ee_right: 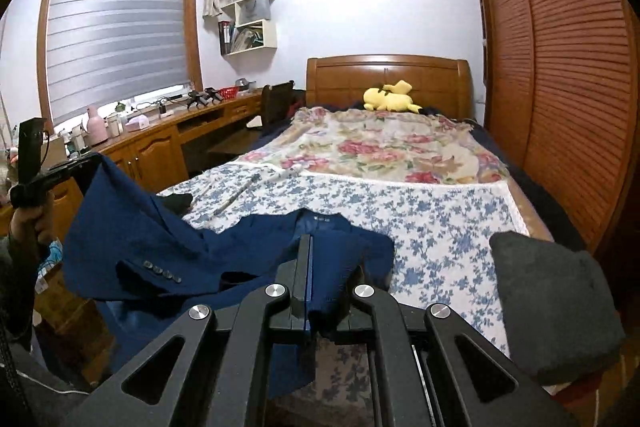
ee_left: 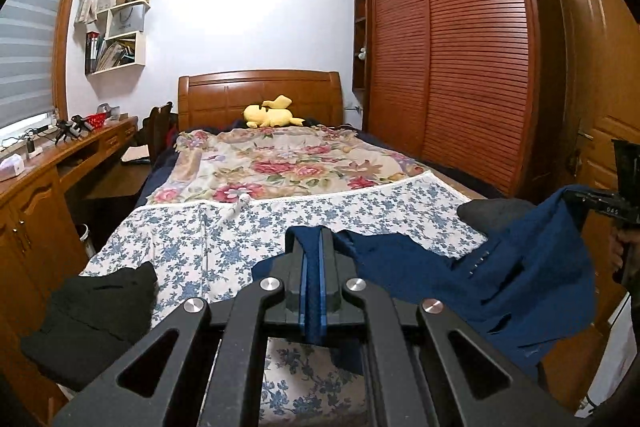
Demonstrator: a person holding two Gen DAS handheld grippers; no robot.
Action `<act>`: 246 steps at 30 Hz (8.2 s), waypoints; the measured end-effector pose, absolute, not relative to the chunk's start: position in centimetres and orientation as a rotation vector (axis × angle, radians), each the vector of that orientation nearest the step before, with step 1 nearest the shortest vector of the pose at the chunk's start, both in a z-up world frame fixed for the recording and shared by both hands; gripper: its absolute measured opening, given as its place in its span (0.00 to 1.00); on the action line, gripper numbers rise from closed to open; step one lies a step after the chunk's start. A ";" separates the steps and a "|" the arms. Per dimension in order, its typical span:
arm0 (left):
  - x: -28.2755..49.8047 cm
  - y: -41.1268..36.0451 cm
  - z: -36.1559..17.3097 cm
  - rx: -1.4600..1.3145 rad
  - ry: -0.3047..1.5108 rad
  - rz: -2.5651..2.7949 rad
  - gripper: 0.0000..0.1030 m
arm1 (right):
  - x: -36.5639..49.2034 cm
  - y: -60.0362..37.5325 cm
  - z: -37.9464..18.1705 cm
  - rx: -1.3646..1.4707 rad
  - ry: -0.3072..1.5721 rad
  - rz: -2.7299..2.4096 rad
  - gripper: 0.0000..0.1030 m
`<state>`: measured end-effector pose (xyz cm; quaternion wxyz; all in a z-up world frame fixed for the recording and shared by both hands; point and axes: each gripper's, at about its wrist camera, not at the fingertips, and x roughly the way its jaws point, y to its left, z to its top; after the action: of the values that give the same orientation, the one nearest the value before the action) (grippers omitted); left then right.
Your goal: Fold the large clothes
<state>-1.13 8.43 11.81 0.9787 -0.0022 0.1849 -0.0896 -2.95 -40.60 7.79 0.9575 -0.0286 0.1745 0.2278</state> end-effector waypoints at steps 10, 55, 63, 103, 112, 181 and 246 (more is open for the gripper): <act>10.1 10.0 7.2 -0.035 0.509 -0.131 0.05 | 8.3 -37.9 5.6 -0.085 0.437 0.441 0.05; 20.7 9.7 -3.9 -0.046 0.676 -0.112 0.76 | 26.2 -25.3 -5.8 -0.189 0.704 0.435 0.52; 19.2 11.2 -5.0 -0.065 0.690 -0.099 0.76 | 29.2 -24.0 -8.0 -0.249 0.801 0.402 0.52; 17.7 11.9 -9.9 -0.153 0.769 -0.135 0.76 | 29.2 -21.0 -9.4 -0.512 0.916 0.375 0.07; 17.0 11.7 -9.5 -0.145 0.773 -0.105 0.76 | 37.1 -15.7 -5.1 -0.494 0.693 0.333 0.04; 32.5 12.7 -9.8 0.020 0.794 -0.102 0.69 | 42.3 -28.3 -10.3 -0.164 0.887 0.164 0.58; 14.4 5.0 -8.4 -0.046 0.738 -0.219 0.77 | 20.7 -31.7 -11.1 -0.017 0.890 0.205 0.71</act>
<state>14.39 5.00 -8.35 0.9266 -0.0226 0.3598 -0.1070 20.72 -31.74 -11.06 0.8975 -0.0080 0.4296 0.0990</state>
